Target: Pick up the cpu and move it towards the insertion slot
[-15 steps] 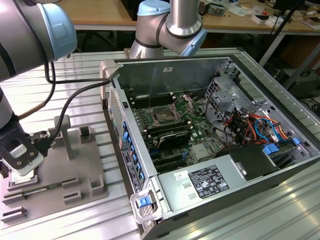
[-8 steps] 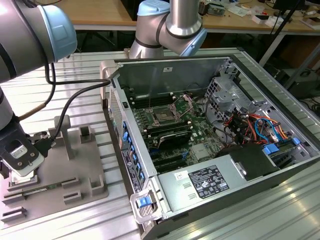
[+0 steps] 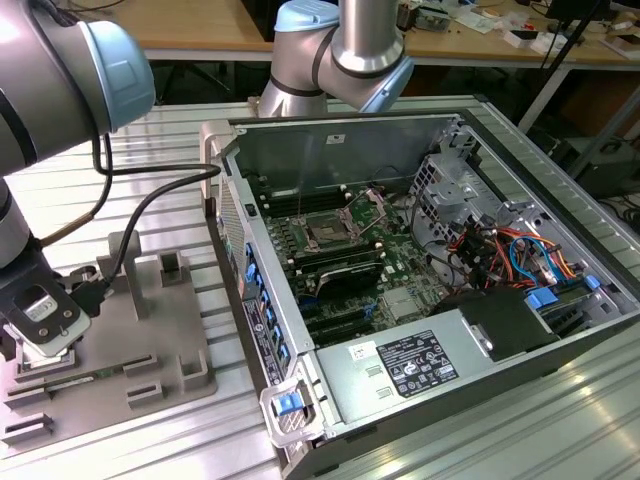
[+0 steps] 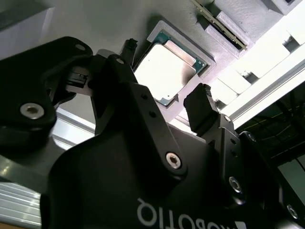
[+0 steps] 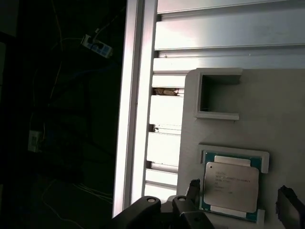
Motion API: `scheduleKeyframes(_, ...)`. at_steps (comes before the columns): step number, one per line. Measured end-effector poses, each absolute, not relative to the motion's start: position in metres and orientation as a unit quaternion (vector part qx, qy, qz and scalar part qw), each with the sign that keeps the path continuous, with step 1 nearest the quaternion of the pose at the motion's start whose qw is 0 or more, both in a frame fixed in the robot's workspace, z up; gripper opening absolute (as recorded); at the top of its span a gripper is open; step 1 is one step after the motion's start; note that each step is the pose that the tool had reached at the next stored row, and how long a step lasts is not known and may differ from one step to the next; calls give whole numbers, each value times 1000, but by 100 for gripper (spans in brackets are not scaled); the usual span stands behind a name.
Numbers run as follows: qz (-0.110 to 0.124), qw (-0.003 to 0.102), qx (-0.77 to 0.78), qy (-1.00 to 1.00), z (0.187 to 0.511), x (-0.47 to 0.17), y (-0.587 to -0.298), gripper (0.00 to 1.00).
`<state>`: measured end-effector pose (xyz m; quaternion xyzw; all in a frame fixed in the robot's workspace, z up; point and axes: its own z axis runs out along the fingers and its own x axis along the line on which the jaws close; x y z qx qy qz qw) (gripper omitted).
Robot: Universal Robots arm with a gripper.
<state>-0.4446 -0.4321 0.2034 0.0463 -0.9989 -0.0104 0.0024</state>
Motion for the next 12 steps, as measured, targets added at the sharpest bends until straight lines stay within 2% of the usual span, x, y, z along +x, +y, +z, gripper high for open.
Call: scheduleKeyframes(12,-10,2,46,-999,194,-446,-430,69)
